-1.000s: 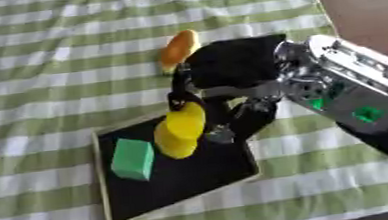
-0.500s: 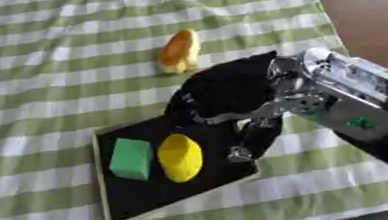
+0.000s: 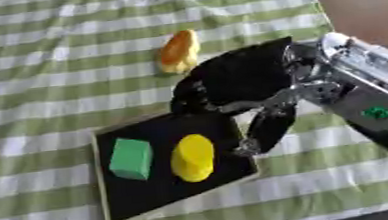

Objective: Pick up objects on the table and place them in the box.

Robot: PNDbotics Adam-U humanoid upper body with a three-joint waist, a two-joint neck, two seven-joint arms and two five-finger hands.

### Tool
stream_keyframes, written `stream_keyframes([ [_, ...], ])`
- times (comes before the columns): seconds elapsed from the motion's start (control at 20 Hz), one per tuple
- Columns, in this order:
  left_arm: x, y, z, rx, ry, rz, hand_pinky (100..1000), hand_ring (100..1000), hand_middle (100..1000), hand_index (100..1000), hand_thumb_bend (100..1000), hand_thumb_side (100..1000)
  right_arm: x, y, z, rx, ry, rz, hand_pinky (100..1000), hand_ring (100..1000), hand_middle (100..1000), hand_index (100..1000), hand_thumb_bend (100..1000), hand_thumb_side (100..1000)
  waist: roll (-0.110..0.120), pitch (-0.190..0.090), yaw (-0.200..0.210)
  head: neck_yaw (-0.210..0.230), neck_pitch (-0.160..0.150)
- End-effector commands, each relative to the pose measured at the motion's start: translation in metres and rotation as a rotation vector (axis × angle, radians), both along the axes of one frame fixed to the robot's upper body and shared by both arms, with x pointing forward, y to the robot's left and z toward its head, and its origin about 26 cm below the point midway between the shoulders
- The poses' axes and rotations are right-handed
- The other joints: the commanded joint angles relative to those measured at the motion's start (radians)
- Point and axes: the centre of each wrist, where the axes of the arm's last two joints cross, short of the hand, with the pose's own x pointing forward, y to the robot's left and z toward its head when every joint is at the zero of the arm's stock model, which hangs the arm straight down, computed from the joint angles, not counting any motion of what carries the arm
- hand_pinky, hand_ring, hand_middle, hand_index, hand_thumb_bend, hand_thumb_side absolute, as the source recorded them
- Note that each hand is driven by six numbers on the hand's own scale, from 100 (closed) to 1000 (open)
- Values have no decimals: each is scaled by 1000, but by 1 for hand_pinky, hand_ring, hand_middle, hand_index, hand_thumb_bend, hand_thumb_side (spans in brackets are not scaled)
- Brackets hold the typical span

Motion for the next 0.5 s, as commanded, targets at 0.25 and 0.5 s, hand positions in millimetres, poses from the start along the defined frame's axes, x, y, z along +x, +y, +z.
stream_keyframes([
  [0.25,-4,1,8,12,-28,2,844,847,789,931,100,484,-4,-8,55,219,-160,-18,907,945,870,946,316,100,2,-28,0,-2,-2],
  [0.5,-3,0,9,15,-28,-3,844,847,789,930,100,481,42,-14,63,270,-131,-114,913,950,872,949,298,100,4,-29,6,-9,-4],
])
